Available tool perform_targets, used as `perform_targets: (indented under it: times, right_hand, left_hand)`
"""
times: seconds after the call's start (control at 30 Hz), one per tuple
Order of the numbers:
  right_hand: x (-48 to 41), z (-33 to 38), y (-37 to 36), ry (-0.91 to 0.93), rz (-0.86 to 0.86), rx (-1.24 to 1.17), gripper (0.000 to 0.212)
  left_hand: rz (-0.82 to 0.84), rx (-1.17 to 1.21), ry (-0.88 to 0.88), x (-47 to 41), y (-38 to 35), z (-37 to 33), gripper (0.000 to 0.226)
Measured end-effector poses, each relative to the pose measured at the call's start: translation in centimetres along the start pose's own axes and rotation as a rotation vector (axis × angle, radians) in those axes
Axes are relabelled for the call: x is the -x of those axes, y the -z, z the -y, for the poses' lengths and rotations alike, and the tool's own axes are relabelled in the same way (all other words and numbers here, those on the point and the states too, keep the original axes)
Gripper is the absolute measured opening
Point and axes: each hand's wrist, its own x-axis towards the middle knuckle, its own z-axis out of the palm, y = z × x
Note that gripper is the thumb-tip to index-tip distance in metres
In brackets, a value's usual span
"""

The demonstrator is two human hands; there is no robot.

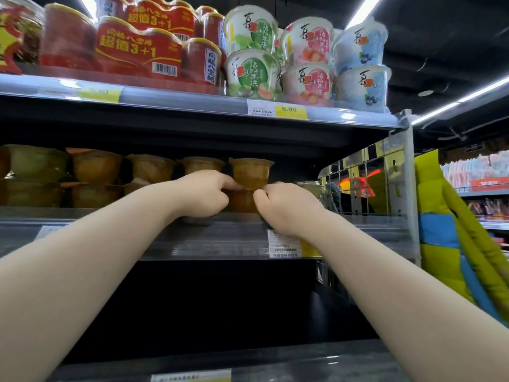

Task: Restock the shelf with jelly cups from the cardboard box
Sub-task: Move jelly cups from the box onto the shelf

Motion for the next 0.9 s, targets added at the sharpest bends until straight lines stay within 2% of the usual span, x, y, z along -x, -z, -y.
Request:
perform_targets:
  times: [0.07,0.17,0.27,0.37,0.47,0.53,0.67,0.7,0.77,0.83,0.9]
  right_hand:
    - [-0.5,-0.1,0.2,-0.04,0.141,-0.021,0.037]
    - [-1.4,-0.2,0.2,-0.136,0.257,-0.094,0.022]
    - [-2.0,-0.2,0.0,-0.168,0.307,-0.133,0.02]
    - [-2.1,-0.4,-0.1,-0.16,0.284,-0.119,0.023]
    - [-1.5,-0.5,-0.6,-0.134,0.166,-0.005,0.029]
    - [-0.4,-0.3,-0.9,-0.133,0.014,0.079,0.037]
    - [2.4,1.1,-1.6,-0.087,-0.248,0.299,0.046]
    - [3.3,1.4,-1.8,-0.064,-0.271,0.308,0.051]
    - [5.3,2.1,-2.0,-0.08,-0.246,0.268,0.061]
    - [7.5,2.9,-2.2,-0.106,-0.228,0.204,0.049]
    - [9.8,4.2,-2.5,-0.132,-0.19,0.15,0.05]
  left_hand:
    - [0.065,0.005,0.012,-0.5,-0.1,0.1,0.053]
    - [0.121,0.055,0.03,-1.2,-0.5,0.5,0.053]
    - [0.154,0.089,0.049,-1.5,-0.8,0.9,0.055]
    - [0.153,0.097,0.044,-1.7,-0.9,1.0,0.054]
    - [0.047,0.077,0.031,-1.4,-0.9,0.8,0.048]
    - [-0.102,0.037,0.002,-0.9,-1.2,0.8,0.042]
    - [-0.639,-0.106,-0.193,1.9,-2.1,1.3,0.034]
    - [-0.679,-0.114,-0.239,2.8,-2.4,1.7,0.034]
    - [-0.659,-0.142,-0.272,4.5,-2.9,2.6,0.042]
    - [-0.618,-0.137,-0.241,6.4,-3.3,3.8,0.048]
    - [-0.584,-0.125,-0.19,8.6,-3.7,5.2,0.046]
